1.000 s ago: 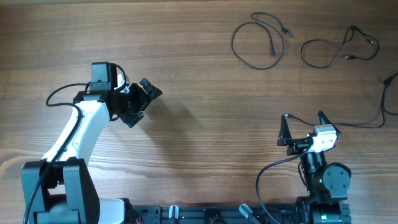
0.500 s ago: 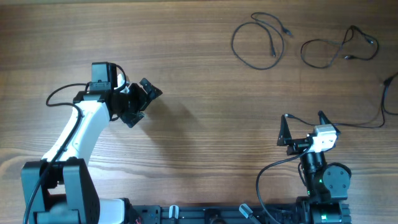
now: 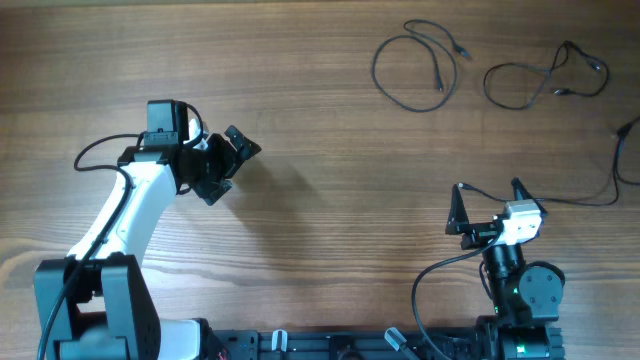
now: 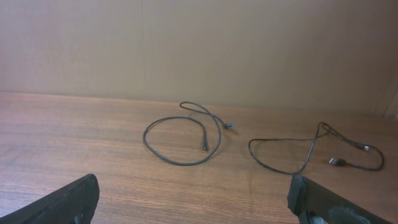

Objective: Untangle cables

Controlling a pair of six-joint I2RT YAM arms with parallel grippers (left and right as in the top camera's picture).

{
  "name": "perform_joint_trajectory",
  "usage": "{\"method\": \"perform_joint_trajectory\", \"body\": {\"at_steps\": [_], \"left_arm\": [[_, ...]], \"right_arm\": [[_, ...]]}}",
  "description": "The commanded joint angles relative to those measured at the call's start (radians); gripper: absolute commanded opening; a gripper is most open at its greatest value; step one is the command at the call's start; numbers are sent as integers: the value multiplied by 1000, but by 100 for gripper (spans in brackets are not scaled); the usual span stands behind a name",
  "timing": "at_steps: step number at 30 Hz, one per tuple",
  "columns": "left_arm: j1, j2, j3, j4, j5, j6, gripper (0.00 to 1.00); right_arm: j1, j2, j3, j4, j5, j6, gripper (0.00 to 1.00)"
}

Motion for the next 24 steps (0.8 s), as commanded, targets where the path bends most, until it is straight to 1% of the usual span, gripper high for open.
{"method": "perform_joint_trajectory", "body": {"at_steps": [1,14,19,21,24], "left_arm": [[3,-11,14,0,8,5,100],[3,-1,11,-8,8,9,100],[-24,-39,-24,-7,-145,9,100],[-52,-99,-61,-6,-232,9,100],[-78,-198,-115,-7,-304,9,100]], "right_arm": [[-4,-16,-1,4,14,-18,100],[-4,-16,-1,4,14,-18,100],[-4,-16,-1,4,14,-18,100],[-4,-16,-1,4,14,-18,100],[-4,-16,-1,4,14,-18,100]]}}
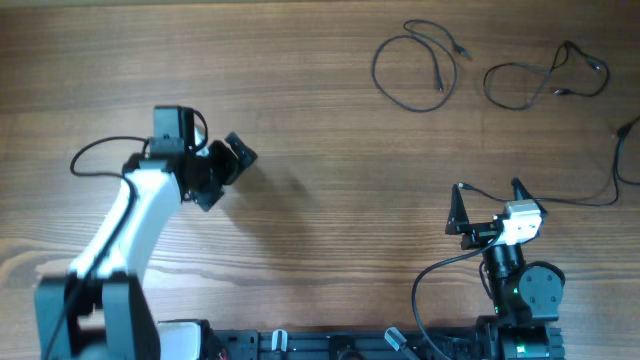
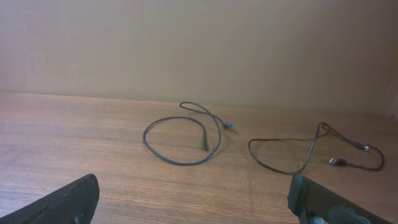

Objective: Untangle cables

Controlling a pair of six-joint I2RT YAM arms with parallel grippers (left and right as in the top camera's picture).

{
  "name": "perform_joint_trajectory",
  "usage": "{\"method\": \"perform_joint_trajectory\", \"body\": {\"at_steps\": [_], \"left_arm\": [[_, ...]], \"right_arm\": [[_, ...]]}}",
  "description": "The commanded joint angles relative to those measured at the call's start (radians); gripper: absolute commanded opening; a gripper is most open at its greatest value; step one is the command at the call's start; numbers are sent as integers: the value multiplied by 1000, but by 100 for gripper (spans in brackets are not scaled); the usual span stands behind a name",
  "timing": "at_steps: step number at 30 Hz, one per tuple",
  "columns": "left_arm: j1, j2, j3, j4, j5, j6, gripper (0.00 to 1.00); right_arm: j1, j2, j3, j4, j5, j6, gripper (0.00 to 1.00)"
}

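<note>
Two thin black cables lie apart at the table's far right: one looped cable (image 1: 415,68) (image 2: 183,138) and a second cable (image 1: 545,78) (image 2: 311,152) to its right. My left gripper (image 1: 225,170) hangs open over bare wood at the left, far from both. My right gripper (image 1: 487,192) (image 2: 196,208) rests open near the front edge on the right, its fingers wide apart with nothing between them, the cables lying well beyond it.
Another dark cable (image 1: 615,170) runs off the table's right edge. The arms' bases and a rail (image 1: 350,345) line the front edge. A beige wall (image 2: 199,43) stands behind the table.
My left arm has drawn slightly back toward the front left, its gripper a little lower in the overhead view. The right arm and both cables stayed still.
</note>
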Motion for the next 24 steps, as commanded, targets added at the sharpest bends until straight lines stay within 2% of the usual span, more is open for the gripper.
{"method": "perform_joint_trajectory", "body": {"at_steps": [1,13,17,24], "left_arm": [[-50,-218,-110,-3,-186,9,100],[-52,-864,-480,29,-187,36,100],[-52,-1101,-598,40,-142,36,100],[-52,-1356,-657,44,-117,36,100]], "right_arm": [[-4,-16,-1,4,13,-18,100],[-4,-16,-1,4,13,-18,100],[-4,-16,-1,4,13,-18,100],[-4,-16,-1,4,13,-18,100]]}}
